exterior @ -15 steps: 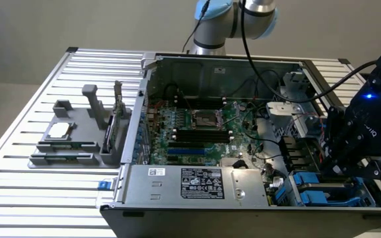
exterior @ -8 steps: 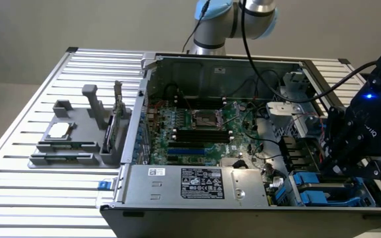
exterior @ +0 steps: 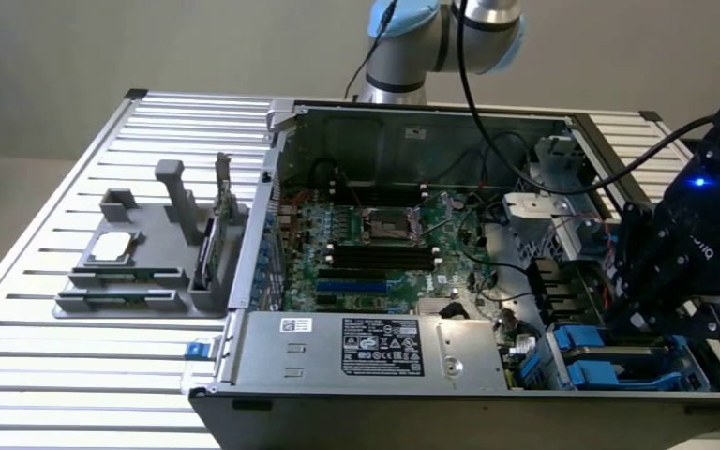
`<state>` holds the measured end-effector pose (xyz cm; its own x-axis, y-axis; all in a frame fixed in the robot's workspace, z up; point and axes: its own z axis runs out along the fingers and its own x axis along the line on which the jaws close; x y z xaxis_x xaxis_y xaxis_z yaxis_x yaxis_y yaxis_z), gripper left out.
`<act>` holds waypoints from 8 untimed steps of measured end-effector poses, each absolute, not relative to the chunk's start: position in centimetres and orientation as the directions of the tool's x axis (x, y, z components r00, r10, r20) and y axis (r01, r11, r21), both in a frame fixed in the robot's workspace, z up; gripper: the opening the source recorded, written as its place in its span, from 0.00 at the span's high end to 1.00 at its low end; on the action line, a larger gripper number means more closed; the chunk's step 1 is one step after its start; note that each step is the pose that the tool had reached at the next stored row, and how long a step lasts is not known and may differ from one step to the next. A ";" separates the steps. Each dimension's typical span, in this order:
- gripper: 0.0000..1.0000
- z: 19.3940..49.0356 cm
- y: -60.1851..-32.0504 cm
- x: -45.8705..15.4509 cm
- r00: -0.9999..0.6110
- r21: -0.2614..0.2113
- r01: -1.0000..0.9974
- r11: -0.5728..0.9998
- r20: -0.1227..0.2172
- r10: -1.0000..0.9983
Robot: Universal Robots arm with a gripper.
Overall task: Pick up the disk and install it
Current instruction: 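Insert the second disk wire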
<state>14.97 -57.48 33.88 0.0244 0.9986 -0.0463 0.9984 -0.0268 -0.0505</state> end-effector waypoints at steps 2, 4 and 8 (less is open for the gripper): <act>0.84 33.8 -57.5 15.0 0.025 -0.050 0.998 -0.027 -0.046 0.999; 0.84 33.8 -57.5 15.0 0.025 -0.050 0.998 -0.027 -0.046 0.999; 0.84 33.6 -57.5 15.0 0.025 -0.050 0.998 -0.028 -0.046 0.999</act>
